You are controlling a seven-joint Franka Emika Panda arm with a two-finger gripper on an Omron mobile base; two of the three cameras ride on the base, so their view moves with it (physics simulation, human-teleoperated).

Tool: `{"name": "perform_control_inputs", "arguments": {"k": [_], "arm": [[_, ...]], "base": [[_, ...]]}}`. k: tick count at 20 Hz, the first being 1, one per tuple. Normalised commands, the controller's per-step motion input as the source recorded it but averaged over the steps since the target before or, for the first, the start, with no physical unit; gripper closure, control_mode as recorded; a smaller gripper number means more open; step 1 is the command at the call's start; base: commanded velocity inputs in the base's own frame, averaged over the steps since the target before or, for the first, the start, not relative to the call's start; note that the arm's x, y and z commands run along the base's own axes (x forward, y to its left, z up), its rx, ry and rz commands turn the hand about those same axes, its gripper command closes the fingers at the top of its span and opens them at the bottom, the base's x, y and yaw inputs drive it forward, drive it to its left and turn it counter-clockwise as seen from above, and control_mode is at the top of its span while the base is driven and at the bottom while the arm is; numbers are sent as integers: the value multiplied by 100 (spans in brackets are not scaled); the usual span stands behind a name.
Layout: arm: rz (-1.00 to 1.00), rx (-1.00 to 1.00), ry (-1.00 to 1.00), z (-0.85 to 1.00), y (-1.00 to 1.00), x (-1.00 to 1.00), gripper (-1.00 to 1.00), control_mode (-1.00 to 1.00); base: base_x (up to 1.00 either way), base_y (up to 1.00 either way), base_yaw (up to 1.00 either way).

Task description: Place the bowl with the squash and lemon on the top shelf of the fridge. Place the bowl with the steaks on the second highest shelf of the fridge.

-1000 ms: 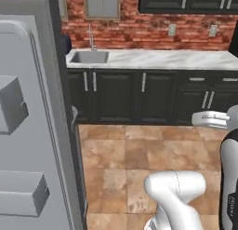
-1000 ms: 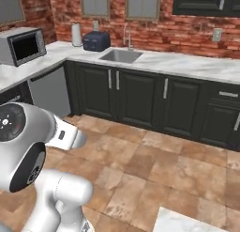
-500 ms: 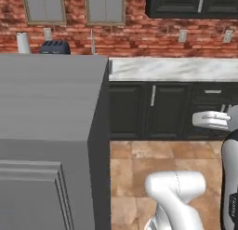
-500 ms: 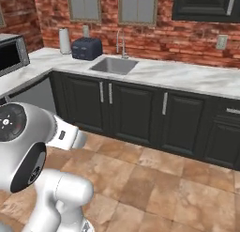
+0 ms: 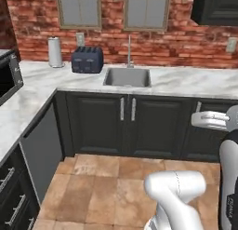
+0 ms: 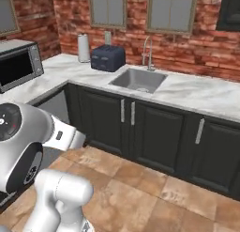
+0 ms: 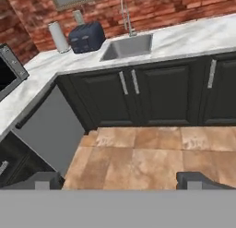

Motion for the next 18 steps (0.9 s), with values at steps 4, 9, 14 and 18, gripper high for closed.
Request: {"name": "perform_control_inputs", "arguments": {"k": [4,9,14,18], "arm": [[0,0,0,0,0,0,-100,100],[0,0,0,0,0,0,-100,100],[0,0,0,0,0,0,-100,100],[0,0,0,0,0,0,-100,100]], "base": [[60,51,71],[69,47,72],[94,22,70],[100,0,65]]}}
